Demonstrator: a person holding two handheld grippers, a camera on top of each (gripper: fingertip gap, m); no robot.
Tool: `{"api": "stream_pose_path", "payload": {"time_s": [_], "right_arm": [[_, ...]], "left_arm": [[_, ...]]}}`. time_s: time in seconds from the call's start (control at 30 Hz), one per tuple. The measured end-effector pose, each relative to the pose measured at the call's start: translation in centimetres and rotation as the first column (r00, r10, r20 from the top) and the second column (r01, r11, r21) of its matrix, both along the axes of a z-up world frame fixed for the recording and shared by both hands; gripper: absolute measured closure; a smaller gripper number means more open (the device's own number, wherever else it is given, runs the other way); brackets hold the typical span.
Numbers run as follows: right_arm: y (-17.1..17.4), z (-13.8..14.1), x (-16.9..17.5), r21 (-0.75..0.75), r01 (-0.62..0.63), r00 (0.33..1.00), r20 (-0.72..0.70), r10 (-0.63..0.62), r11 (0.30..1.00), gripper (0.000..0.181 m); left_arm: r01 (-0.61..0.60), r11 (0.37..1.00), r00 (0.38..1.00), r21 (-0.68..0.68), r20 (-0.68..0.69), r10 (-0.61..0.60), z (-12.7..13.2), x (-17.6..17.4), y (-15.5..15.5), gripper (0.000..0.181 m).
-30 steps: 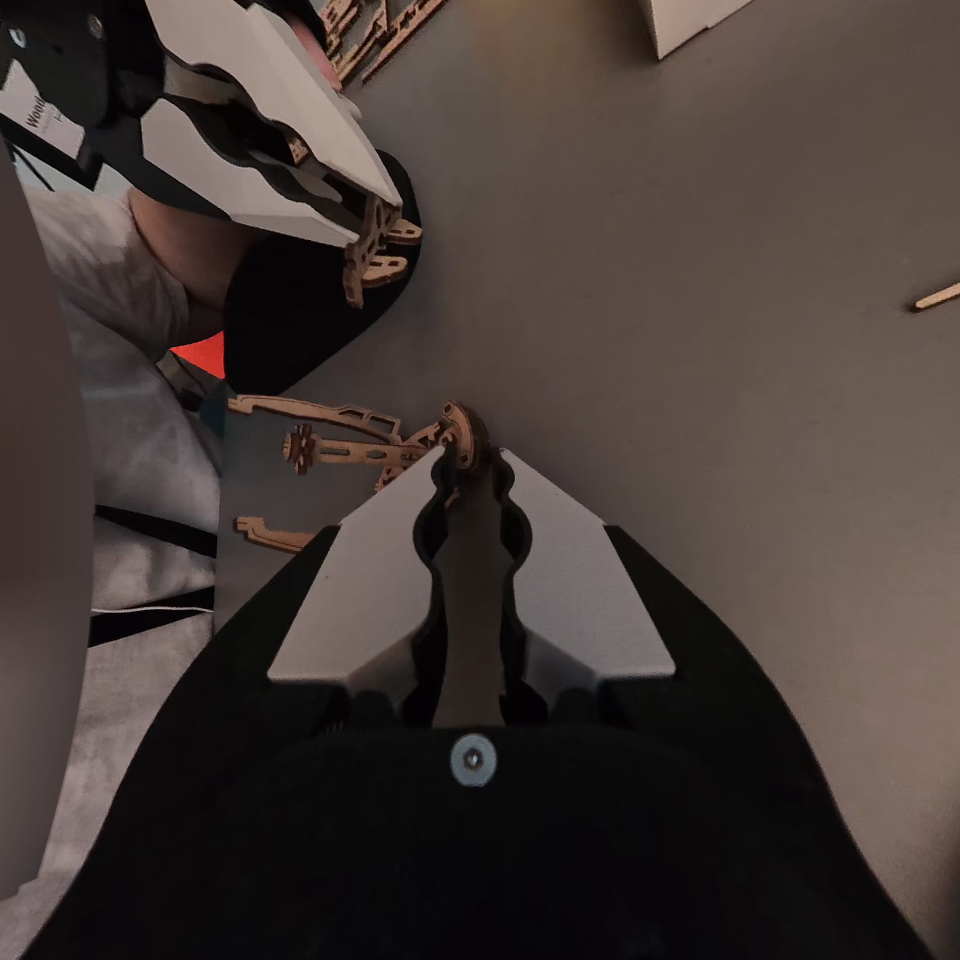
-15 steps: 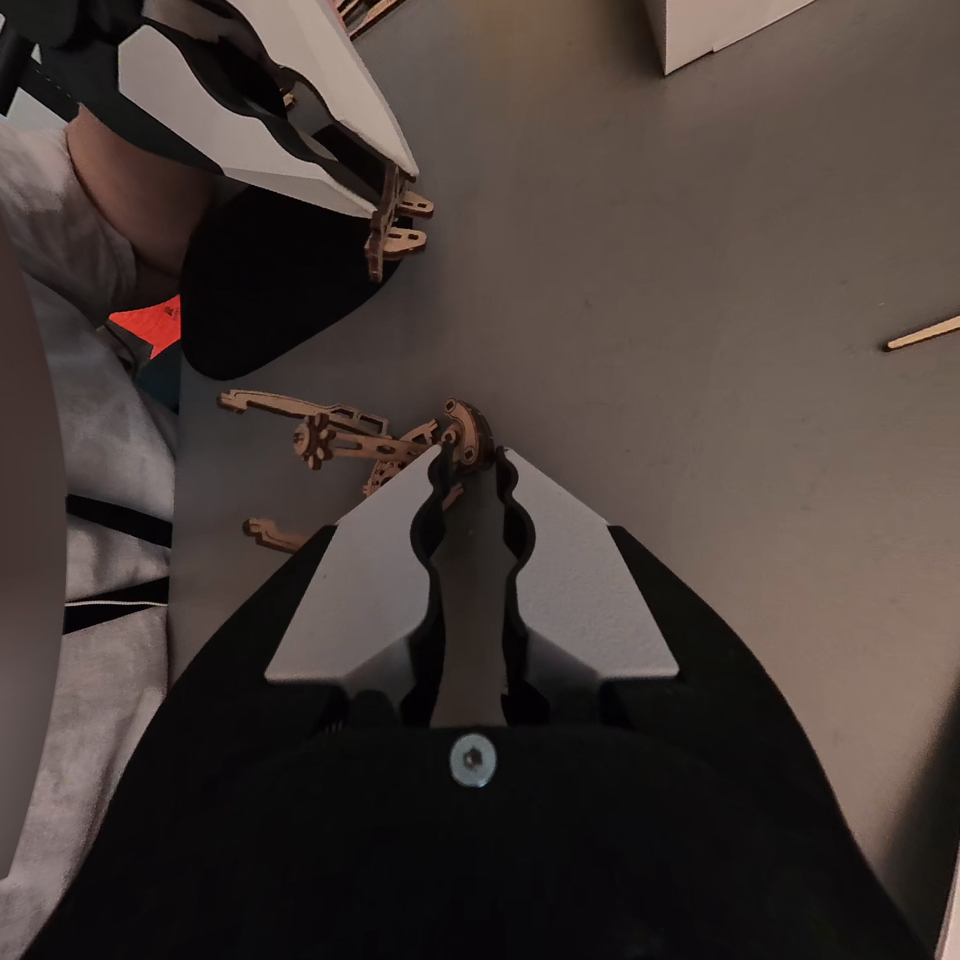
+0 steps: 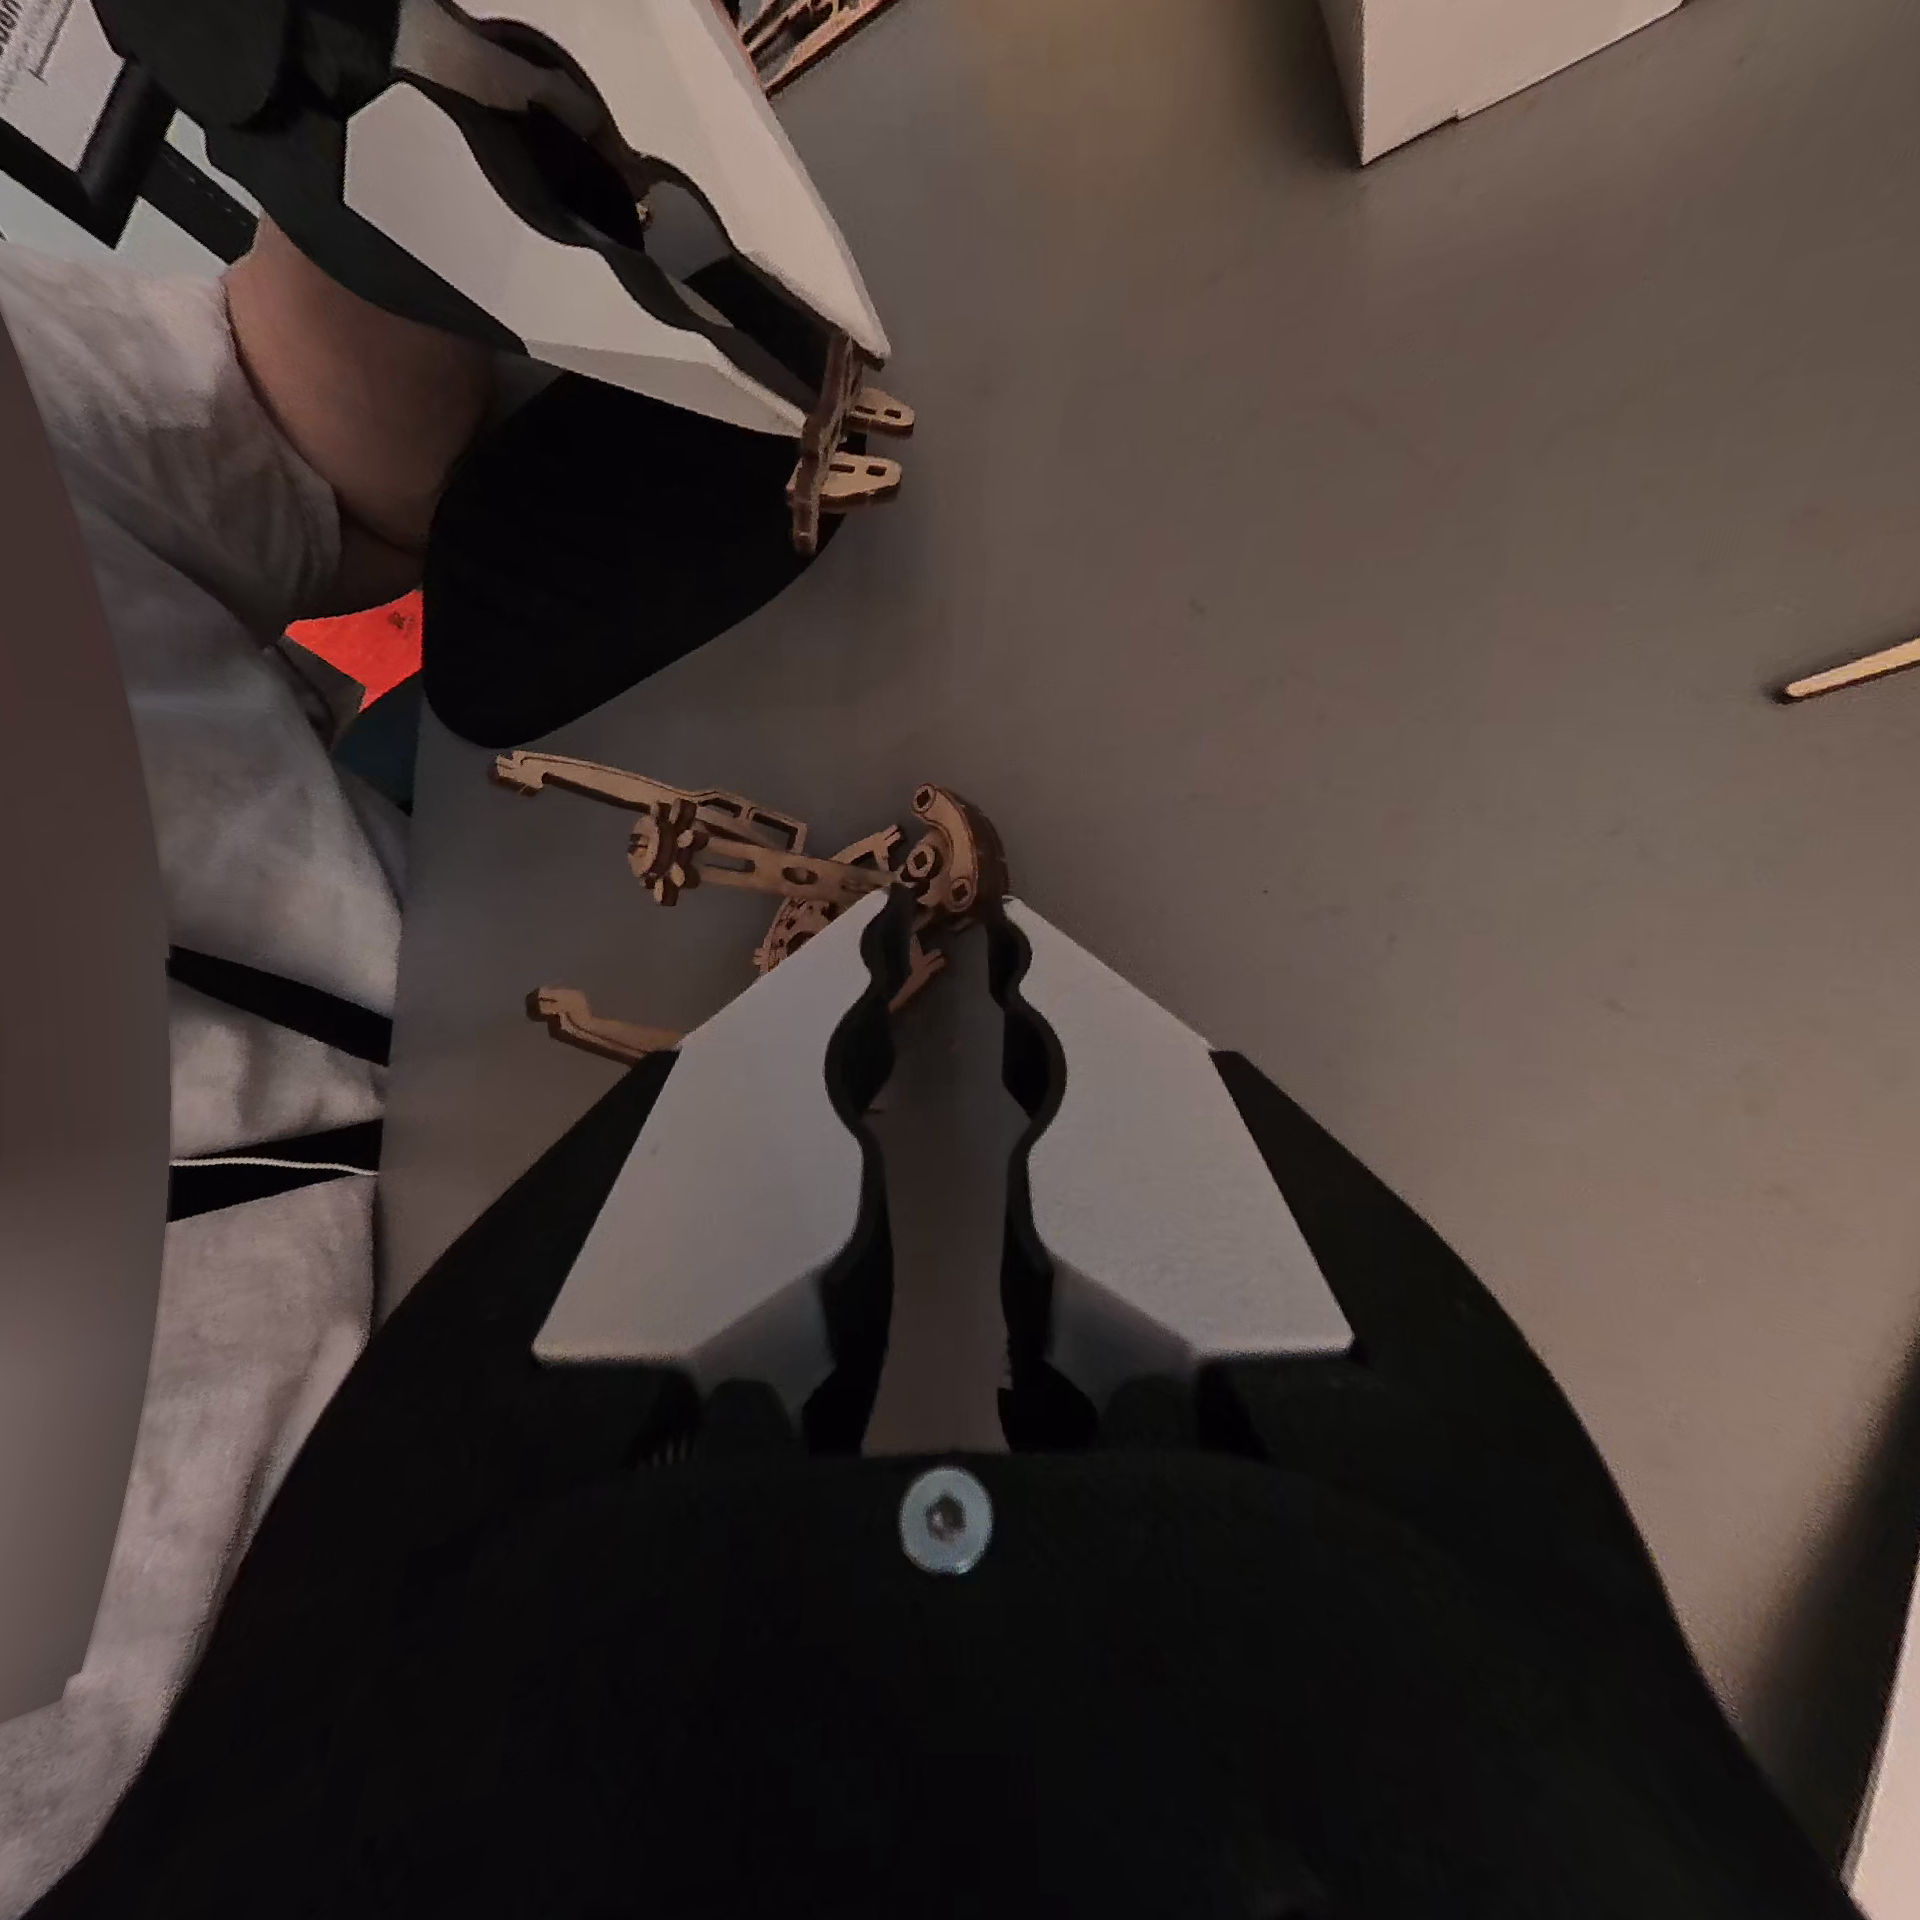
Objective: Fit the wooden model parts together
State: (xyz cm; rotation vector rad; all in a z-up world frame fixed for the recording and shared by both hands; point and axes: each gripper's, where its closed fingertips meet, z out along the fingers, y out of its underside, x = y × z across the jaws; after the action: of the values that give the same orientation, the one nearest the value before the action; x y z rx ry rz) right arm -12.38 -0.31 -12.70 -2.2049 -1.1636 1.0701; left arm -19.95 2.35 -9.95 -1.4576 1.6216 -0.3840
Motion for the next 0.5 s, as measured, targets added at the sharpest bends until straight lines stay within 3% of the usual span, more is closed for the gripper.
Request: {"api": "stream_pose_path", "payload": {"time_s": [0.33, 0.5], "right_arm": [[0.0, -0.4, 0.3, 0.038, -0.016, 0.999, 0.046, 0.014, 0.999, 0.166], [1.5, 2.1, 0.7, 0.136, 0.02, 0.998, -0.054, -0.013, 0.99, 0.163]], "left_arm": [[-0.003, 1.0, 1.0, -0.002, -0.003, 0.003, -0.1, 0.0, 0.1, 0.173], [0.003, 0.999, 1.0, -0.032, -0.02, -0.004, -0.6, 0.7, 0.0, 0.173]]}}
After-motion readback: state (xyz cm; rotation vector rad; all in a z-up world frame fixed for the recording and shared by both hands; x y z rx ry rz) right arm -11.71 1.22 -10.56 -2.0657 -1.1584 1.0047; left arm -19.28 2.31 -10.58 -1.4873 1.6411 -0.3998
